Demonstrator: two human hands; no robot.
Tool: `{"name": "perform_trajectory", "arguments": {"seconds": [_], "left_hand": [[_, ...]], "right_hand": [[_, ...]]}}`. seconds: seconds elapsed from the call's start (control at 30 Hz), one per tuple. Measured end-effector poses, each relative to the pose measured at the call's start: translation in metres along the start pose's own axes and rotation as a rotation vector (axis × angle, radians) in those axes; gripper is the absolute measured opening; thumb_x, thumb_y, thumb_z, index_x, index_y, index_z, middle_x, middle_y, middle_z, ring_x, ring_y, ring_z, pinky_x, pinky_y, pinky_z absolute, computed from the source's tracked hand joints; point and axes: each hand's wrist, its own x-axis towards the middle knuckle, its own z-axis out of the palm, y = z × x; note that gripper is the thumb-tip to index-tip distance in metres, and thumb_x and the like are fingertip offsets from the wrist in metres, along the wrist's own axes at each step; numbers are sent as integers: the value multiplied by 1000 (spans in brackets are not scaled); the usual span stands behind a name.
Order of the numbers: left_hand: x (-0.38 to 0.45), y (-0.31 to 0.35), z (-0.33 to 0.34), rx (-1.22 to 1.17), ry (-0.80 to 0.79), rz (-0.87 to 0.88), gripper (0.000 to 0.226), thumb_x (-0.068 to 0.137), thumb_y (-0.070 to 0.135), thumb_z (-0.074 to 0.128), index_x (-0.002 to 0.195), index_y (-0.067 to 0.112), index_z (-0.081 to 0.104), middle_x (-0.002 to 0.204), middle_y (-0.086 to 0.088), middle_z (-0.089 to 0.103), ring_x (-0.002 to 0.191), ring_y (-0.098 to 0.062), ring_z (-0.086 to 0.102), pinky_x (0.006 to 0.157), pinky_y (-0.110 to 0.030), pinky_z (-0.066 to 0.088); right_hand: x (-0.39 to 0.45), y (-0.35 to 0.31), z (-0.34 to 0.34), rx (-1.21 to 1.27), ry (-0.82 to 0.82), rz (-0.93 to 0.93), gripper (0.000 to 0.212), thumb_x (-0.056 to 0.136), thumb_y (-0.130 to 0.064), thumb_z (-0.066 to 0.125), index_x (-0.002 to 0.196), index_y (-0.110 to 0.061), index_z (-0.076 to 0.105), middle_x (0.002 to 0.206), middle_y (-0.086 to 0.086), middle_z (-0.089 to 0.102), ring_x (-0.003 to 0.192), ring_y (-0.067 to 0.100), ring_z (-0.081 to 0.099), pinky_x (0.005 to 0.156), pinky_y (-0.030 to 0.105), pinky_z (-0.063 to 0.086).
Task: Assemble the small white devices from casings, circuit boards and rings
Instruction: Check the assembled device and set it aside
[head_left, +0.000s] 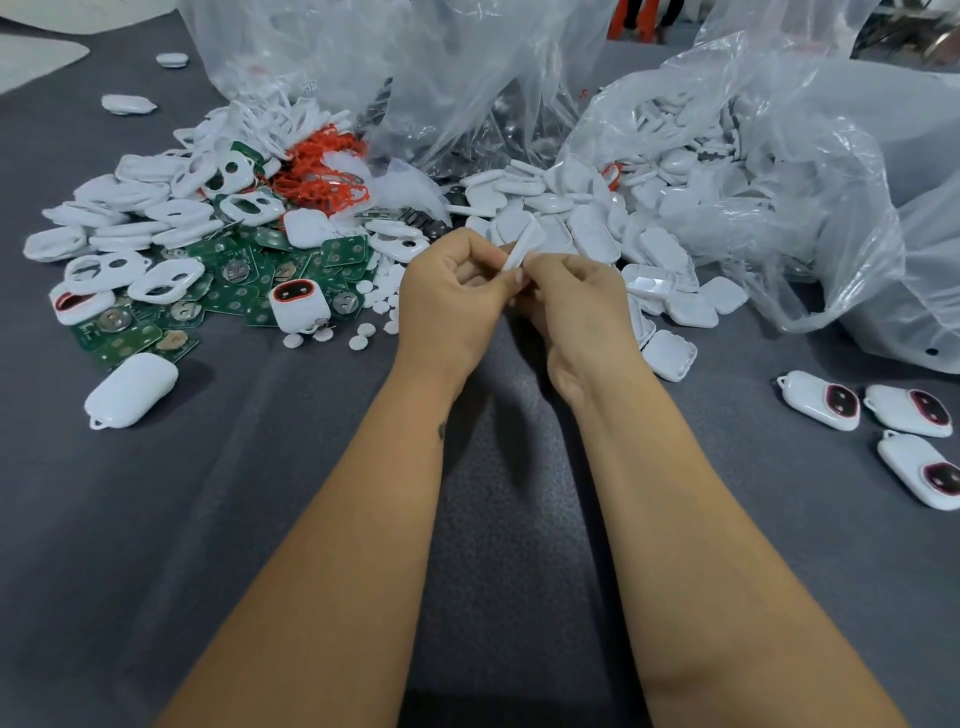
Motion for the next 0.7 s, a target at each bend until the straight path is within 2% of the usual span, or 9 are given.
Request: {"name": "perform_trajectory", "arguments": {"seconds": [0.07, 0.13, 0.3, 0.4, 0.53, 0.63, 0.7], "left_hand": [[-1, 1, 0, 16, -6, 7, 22, 81, -9, 70, 74, 7, 56, 82, -34, 65, 70, -29, 62, 75, -47, 55], [-2, 2, 1, 53, -1, 19, 23, 80, -8, 72, 72, 7, 56, 83, -34, 65, 72, -30, 63, 76, -49, 55], [-1, -1, 2, 136, 19, 57, 12, 80, -6, 72, 77, -3, 60, 82, -29, 68, 78, -39, 68, 76, -47, 55], [-1, 0, 2, 138, 4, 86, 11, 81, -6, 71, 79, -8, 60, 83, -29, 68, 71, -28, 68, 70, -33, 56], [-1, 2, 2, 75, -38, 63, 12, 85, -4, 66, 85, -5, 54, 72, -24, 62, 63, -16, 61, 65, -28, 51], [1, 3, 2, -34, -51, 12, 11, 88, 0, 63, 86, 7, 54, 72, -20, 65, 66, -19, 61, 72, -34, 51], [3, 3, 1, -171, -28, -30, 14, 91, -1, 61, 87, 11, 54, 72, -7, 69, 67, -17, 64, 78, -36, 51]], "right_hand": [[0, -1, -1, 37, -1, 16, 45, 83, 10, 52, 44, -14, 59, 57, 6, 60, 65, 20, 58, 70, 30, 52], [1, -3, -4, 79, -18, 40, 36, 86, 10, 53, 54, -7, 57, 55, 2, 64, 58, 13, 63, 64, 24, 56], [1, -6, -10, 193, -73, 109, 20, 91, 8, 55, 72, 6, 59, 77, 17, 66, 67, 18, 68, 64, 24, 58], [4, -8, -14, 238, -118, 146, 12, 89, 10, 56, 78, 9, 60, 78, 17, 67, 68, 19, 69, 64, 25, 58], [5, -10, -18, 254, -187, 163, 10, 89, 6, 58, 82, 8, 64, 74, 14, 69, 67, 16, 70, 64, 22, 57], [1, -9, -14, 279, -198, 95, 11, 90, 2, 59, 84, 6, 67, 74, 10, 72, 70, 13, 70, 66, 20, 55], [-2, -8, -9, 339, -172, 64, 12, 92, 0, 59, 84, 4, 68, 75, 9, 73, 72, 14, 70, 68, 20, 56]]}}
